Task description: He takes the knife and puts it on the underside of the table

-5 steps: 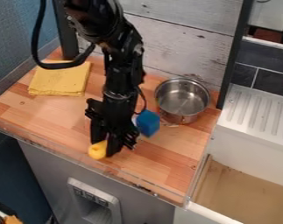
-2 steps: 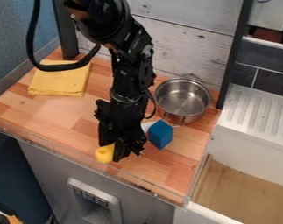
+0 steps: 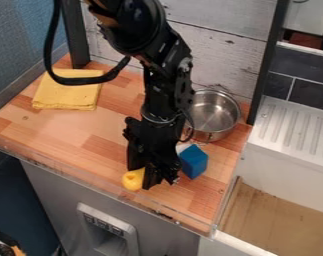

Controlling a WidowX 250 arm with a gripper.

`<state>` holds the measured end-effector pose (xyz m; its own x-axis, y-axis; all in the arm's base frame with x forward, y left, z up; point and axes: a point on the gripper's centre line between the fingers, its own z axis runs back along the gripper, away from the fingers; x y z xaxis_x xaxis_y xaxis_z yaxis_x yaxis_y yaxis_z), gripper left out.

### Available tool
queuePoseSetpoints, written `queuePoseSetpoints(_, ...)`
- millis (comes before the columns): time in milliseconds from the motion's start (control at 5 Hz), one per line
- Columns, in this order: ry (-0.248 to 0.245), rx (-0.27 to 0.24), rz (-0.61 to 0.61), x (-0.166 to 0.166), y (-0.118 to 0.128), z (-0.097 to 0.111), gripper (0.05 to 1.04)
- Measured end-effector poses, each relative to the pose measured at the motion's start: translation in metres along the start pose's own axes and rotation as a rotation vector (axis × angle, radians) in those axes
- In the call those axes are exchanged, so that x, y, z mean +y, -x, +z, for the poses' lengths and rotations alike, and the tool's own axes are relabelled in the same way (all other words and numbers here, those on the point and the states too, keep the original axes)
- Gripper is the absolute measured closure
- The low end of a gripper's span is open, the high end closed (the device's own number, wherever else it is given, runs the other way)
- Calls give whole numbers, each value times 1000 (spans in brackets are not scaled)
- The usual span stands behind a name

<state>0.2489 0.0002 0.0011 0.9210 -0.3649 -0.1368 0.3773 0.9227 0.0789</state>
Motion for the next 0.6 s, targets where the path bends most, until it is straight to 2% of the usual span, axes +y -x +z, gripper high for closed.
queuePoseSetpoints(400, -61, 21, 97, 32, -3, -8, 635)
queuePoseSetpoints(600, -92, 20, 181, 58, -1, -6, 590)
